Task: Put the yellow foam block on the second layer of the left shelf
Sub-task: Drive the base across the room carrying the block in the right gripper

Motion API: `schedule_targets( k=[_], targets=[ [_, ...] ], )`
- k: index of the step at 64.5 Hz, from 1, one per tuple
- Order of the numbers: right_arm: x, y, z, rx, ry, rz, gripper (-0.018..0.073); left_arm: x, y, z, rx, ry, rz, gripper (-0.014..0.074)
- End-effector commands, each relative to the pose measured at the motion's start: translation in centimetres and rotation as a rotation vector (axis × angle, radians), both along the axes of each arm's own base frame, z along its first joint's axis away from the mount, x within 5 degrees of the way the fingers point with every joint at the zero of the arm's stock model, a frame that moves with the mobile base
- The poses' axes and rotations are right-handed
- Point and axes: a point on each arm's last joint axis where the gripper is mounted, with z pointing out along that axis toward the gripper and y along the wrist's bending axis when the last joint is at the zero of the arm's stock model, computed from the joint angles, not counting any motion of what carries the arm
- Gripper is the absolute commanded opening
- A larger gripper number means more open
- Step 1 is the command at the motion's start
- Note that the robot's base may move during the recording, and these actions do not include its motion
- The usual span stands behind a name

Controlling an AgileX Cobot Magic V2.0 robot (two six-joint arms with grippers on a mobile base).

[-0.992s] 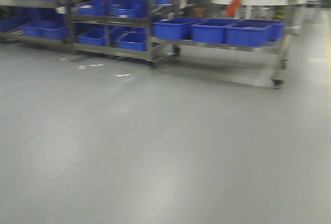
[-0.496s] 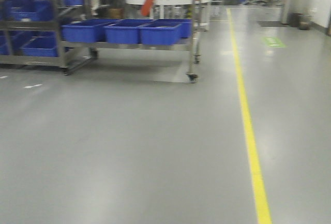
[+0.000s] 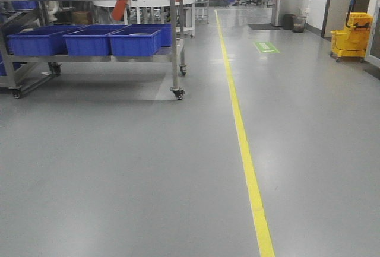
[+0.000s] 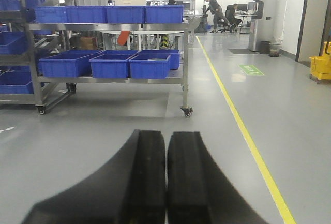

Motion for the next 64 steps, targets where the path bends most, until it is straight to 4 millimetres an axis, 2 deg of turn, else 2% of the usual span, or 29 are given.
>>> schedule_targets(
  k=[1, 64],
  targets=[
    [-0.06, -0.09, 1.78, 0.011, -0.115, -0.011, 0.0469, -0.11, -0.02, -0.06, -0.010, -0.073, -0.006, 0.0124],
    [-0.06, -0.09, 1.79, 0.011, -0.115, -0.011, 0.0469, -0.11, -0.02, -0.06, -0.010, -0.073, -0.006, 0.0124]
  ],
)
